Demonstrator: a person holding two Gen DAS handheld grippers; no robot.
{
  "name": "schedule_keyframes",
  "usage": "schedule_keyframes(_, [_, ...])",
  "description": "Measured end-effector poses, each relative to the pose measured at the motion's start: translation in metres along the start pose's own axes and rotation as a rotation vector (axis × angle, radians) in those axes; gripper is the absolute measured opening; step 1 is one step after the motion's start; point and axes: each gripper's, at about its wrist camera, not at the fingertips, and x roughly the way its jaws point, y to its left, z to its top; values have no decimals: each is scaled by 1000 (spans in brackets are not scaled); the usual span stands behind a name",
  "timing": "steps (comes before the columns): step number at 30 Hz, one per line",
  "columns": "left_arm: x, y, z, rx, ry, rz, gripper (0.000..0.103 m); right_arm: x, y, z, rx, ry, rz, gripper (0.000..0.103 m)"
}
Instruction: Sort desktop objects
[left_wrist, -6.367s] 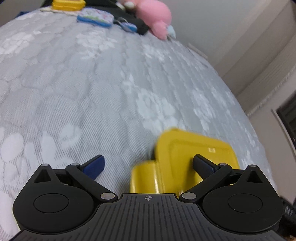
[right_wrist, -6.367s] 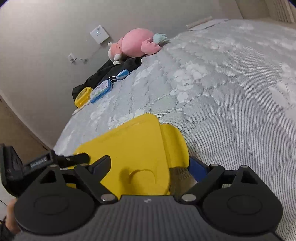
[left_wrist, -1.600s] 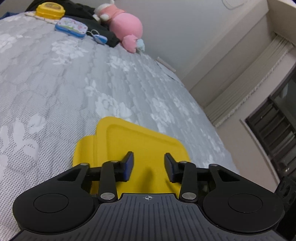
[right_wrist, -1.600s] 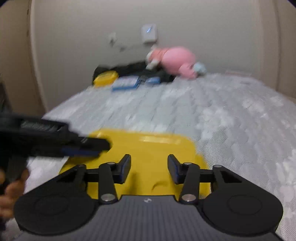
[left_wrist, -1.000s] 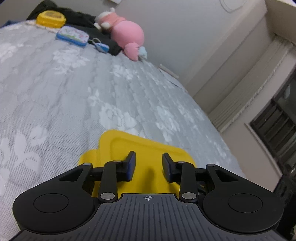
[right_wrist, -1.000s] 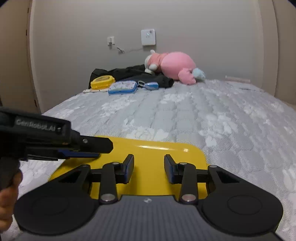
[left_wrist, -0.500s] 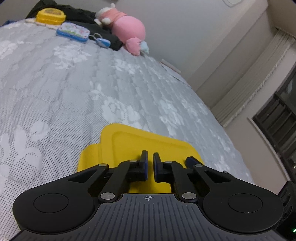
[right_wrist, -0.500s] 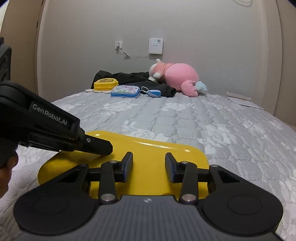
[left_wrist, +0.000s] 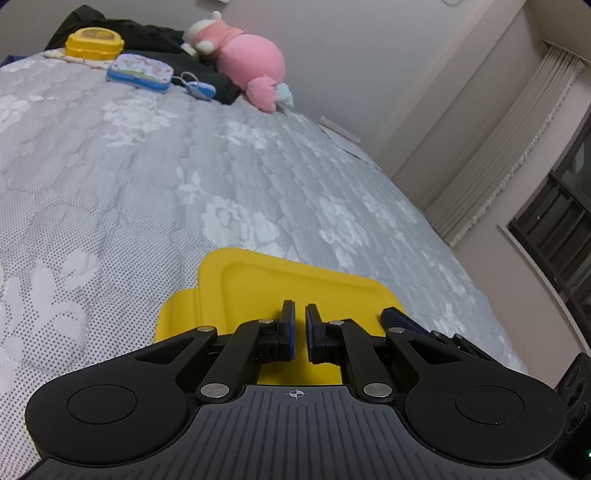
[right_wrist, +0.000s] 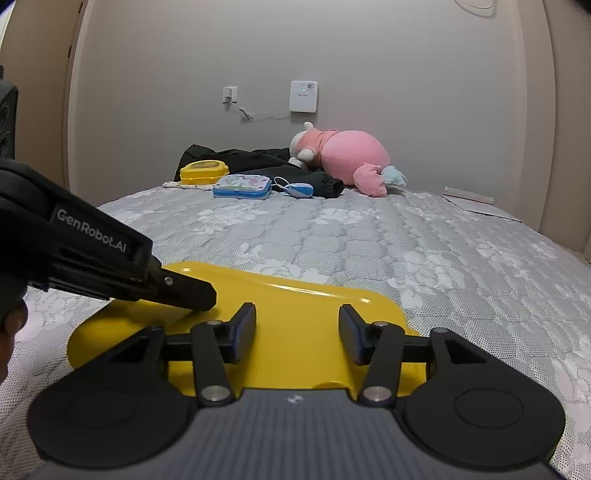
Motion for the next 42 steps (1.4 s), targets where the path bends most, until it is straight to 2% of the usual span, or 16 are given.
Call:
schedule_keyframes(5, [-9,-1,-7,-18,-11,-16,11,-9,1,1,10,23,-8,55])
schedule_keyframes(7, [-17,-3,-11,-22,-9,-22,22,-15,-1,1,13,43,-14,63])
schedule_keyframes(10, [-34,-13,-16,-4,-29,9,42,-27,-6,2,47,84,-24,64])
schedule_keyframes(13, [-53,-23,-22,4,-56,46,44,-47,-7,1,88,121,0,64])
schedule_keyframes(16, [-76,-30,-32,-35,-69,48,49,-69,-5,-1,89,126,-4,66])
schedule_keyframes(18, [-92,-37,-45,-44,-65,62,50,-82,-4,0,102,127,2,67])
schedule_keyframes(23, [-114,-55,-73,-31,-42,102,60,-109,-7,0,164,133,14,72])
schedule_keyframes(24, [-116,-59,-80,-14,-33,117,67,-113,-8,-1,174,144,17,73])
schedule_keyframes(25, [-117,-62,-84,-2,-24,133,69,-117,-10,-2,185,155,19,74])
schedule_keyframes(29, [-120,-67,-96,10,-2,187,71,-129,-16,-9,234,211,15,77])
schedule_keyframes(31, [-121,-65,-97,-6,-7,219,83,-133,-19,-14,273,257,2,79])
schedule_keyframes(35, [-117,-63,-97,-22,9,309,93,-133,-28,-25,358,347,-27,82])
schedule_keyframes(38, [-111,-67,-98,21,31,361,94,-130,-32,-30,387,365,-57,85])
schedule_keyframes(40, [-109,-76,-102,77,45,381,96,-128,-32,-31,370,357,-83,91])
schedule_keyframes(42, [-106,-84,-105,135,62,395,99,-127,-31,-32,344,353,-106,91])
